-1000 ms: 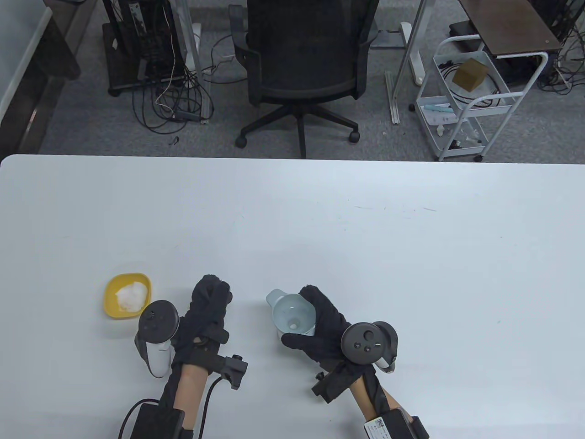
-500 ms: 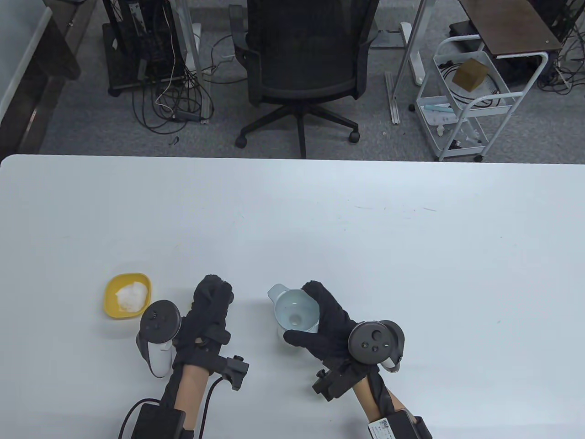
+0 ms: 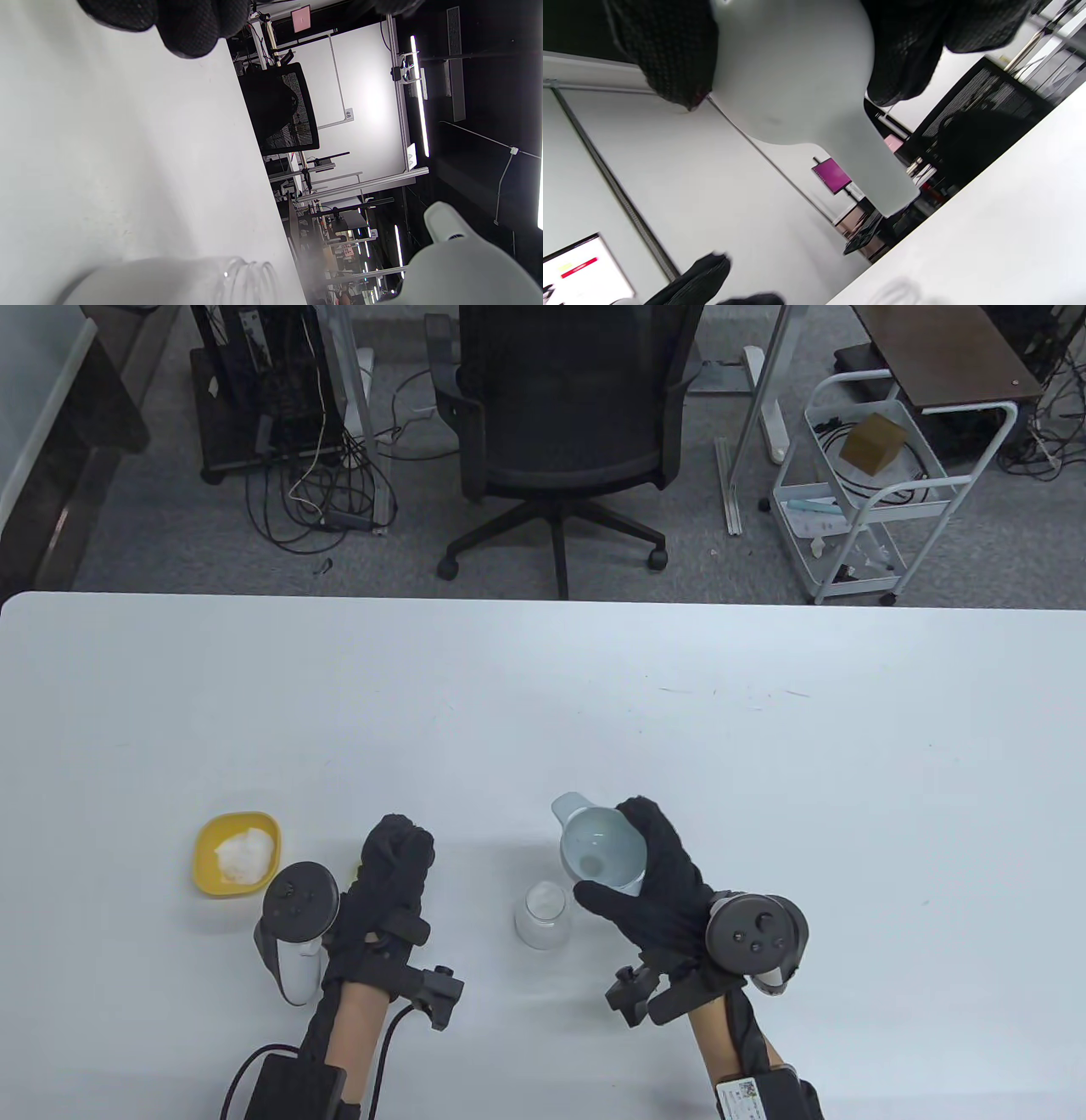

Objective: Unscrew the press dispenser and pour salt into it

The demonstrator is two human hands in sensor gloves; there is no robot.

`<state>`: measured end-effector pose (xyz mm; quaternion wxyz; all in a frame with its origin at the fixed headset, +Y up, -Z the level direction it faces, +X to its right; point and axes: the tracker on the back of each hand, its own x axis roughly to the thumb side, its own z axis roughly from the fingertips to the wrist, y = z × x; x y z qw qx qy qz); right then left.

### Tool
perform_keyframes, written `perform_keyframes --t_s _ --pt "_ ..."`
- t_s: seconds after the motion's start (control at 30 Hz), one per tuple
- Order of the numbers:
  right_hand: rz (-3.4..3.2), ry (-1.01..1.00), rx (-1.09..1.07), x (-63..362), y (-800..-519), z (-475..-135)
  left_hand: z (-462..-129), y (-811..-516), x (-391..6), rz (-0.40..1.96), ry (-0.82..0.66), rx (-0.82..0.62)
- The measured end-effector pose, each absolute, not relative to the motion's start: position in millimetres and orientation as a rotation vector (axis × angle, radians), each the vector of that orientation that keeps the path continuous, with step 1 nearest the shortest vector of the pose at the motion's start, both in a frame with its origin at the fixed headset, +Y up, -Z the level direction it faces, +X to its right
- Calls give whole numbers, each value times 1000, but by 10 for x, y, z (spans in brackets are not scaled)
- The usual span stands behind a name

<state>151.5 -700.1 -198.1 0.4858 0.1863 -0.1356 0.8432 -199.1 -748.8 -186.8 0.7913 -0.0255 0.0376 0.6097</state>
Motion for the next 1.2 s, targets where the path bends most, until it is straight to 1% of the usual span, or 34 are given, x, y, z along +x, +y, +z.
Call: perform_keyframes --t_s 0.13,0.23,0.33,0.4,0.53,0.6,0.67,0.73,0.8,1.0,1.1,1.2 --pt "2219 -400 303 1795 -7007 -2047 -1868 -7488 -1991 1312 81 -55" --pt "2403 -414 142 2039 -7100 -2123 -1869 -7488 -1993 1313 76 -57" --pt "2562 -368 26 2163 -7210 -2174 -1869 -7492 -1988 1313 78 -56" --pt "2779 -303 -71 2227 -7329 -2219 -1870 -7496 -1985 1309 80 -55" --pt "3043 -186 -151 2232 -7486 -2268 -1870 -7498 -1977 1300 82 -52" --pt "3142 -101 -161 2217 -7568 -2292 -1869 -7497 -1971 1292 80 -50" --pt "3205 -80 -144 2189 -7620 -2300 -1869 -7497 -1963 1281 78 -46" --pt "3228 -28 -103 2164 -7652 -2309 -1868 -7496 -1951 1267 76 -43" --pt "3205 32 -110 2151 -7660 -2312 -1867 -7493 -1940 1246 71 -43" --pt "3155 -17 -108 2136 -7556 -2281 -1870 -7487 -1927 1221 65 -36" --pt "3160 -120 -56 2068 -7446 -2251 -1870 -7483 -1929 1213 63 -34" --pt "3147 -246 64 1898 -7305 -2203 -1860 -7458 -1917 1160 56 -11"
